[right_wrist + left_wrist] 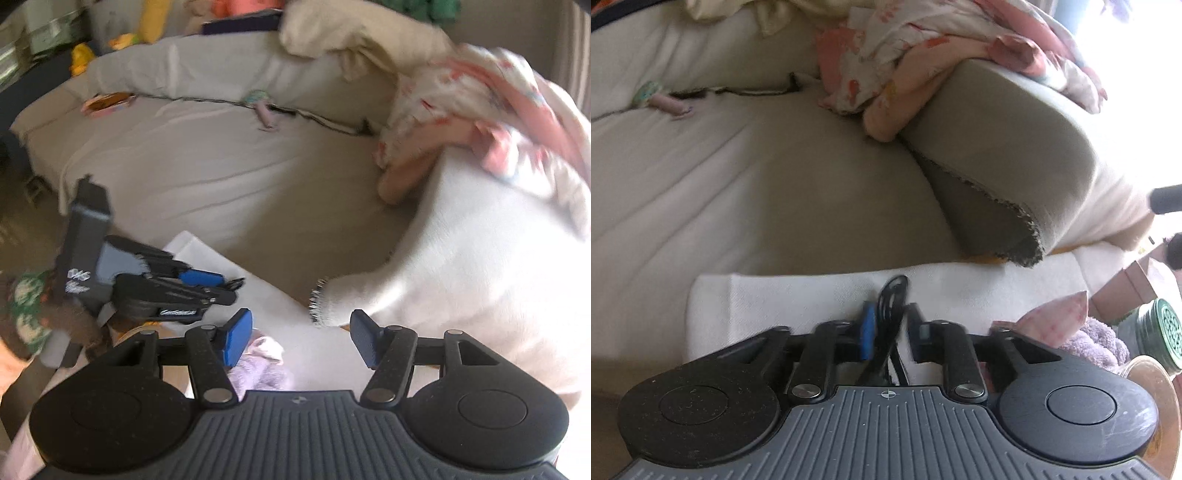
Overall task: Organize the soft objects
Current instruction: 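Grasp the black cable with the left gripper while the right gripper reaches the orange flower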
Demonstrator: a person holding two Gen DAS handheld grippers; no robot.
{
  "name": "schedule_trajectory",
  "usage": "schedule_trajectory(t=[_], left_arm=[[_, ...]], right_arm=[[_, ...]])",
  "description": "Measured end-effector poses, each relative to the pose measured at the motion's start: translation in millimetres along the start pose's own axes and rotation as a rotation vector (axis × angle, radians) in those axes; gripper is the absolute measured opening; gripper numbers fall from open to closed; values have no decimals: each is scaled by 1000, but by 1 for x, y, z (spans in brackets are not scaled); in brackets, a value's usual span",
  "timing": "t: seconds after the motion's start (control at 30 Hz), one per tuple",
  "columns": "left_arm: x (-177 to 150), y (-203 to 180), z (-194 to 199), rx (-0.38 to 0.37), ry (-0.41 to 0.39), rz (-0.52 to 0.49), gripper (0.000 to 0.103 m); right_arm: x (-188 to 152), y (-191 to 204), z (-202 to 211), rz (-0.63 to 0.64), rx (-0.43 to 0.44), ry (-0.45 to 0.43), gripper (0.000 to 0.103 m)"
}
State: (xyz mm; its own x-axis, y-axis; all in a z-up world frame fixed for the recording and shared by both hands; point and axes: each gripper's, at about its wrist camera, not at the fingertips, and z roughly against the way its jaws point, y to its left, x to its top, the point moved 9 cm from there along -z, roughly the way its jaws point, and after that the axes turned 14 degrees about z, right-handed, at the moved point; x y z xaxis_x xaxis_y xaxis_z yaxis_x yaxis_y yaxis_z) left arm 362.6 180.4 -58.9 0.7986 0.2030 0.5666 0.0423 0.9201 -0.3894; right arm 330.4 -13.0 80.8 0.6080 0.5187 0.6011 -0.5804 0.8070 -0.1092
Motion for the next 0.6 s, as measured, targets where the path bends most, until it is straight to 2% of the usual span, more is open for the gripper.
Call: schedule_trajectory(t=[0.13, 0.23, 0.33, 0.5, 0.6], left_arm=[[-10, 19, 25, -48, -46, 90, 11], [-24, 39, 67, -82, -107, 148, 11], [-39, 54, 111, -86, -165, 174, 11], [-66, 76, 175, -86, -244, 222, 11], [-78, 86, 202, -80, -277, 245, 11]], right_arm=[[19, 27, 16, 77, 30, -30, 54], [34, 59, 19, 137, 81, -22, 52], [44, 100, 13, 232, 133, 6, 45], [44, 172, -20, 393, 197, 116, 42], [26, 205, -49, 449, 228, 233, 42]])
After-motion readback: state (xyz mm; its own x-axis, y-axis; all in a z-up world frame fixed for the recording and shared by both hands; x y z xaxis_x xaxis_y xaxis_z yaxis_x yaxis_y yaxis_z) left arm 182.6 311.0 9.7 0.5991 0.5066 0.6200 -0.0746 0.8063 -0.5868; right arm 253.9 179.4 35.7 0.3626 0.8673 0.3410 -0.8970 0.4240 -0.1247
